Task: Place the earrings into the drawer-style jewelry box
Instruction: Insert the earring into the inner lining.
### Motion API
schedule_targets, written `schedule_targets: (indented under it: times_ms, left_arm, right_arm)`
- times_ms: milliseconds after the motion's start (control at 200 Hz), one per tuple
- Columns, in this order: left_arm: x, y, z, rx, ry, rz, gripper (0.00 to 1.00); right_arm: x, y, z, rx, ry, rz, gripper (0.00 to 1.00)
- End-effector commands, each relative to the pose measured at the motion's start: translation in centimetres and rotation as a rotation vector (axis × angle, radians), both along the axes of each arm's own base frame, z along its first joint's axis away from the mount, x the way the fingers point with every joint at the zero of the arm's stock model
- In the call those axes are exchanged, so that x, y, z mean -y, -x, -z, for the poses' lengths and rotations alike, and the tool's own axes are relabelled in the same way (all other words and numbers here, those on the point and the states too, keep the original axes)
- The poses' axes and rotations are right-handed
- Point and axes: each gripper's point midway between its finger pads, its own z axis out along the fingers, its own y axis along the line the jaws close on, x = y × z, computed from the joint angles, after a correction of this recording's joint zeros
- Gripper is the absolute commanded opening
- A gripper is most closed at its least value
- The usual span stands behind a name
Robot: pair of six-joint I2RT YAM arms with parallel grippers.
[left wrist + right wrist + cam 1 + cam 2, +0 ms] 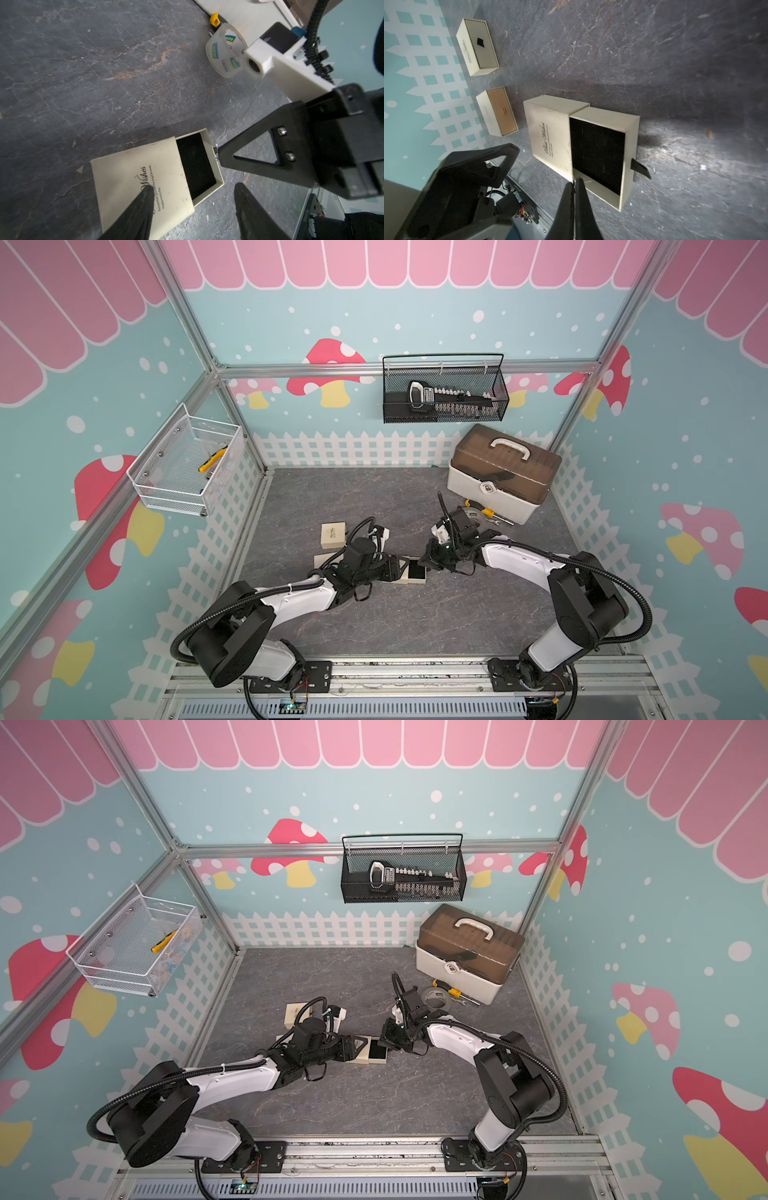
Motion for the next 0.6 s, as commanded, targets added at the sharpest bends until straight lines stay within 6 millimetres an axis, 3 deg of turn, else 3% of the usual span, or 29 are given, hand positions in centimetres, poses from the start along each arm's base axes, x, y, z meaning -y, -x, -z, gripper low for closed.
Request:
schedule_targets:
  times_ms: [0,595]
  left_arm:
    - [0.4,0.2,0.5,0.007,0.003,0.033,0.62]
    - [1.0,0.2,2.1,-0.024,0.0,0.052,0.56]
  right_arm:
    - [-0.7,-1.1,0.0,-0.028,-0.037,0.039,0.0]
    - [-1.0,-1.9,1.6,-0.072,-0.034,0.048,0.0]
